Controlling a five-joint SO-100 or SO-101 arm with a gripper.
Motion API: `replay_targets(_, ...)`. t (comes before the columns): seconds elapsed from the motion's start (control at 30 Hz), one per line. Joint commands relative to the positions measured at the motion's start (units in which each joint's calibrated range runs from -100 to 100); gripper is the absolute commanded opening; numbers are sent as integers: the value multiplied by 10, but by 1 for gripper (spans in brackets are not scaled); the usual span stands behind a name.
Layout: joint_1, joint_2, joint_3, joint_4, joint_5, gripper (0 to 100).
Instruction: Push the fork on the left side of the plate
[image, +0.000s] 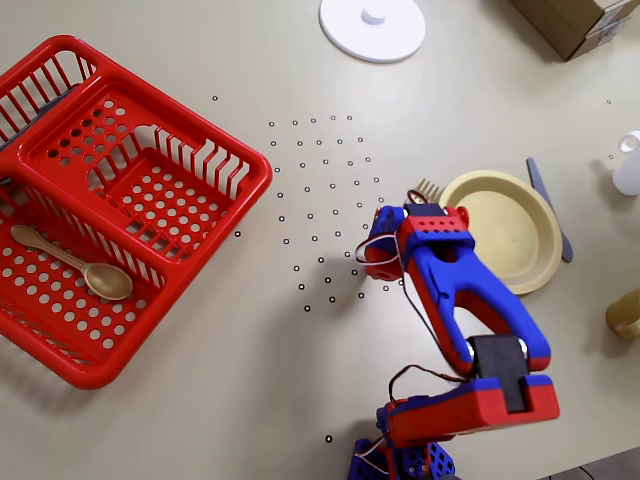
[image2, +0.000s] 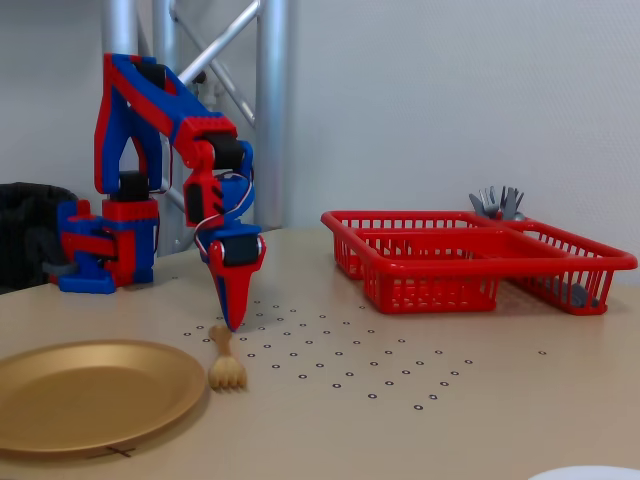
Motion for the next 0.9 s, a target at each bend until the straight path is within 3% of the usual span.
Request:
replay_targets(0.0,17,-35,-1,-1,6,0)
replay_targets(0.87,86,-89,46,-18,49,0)
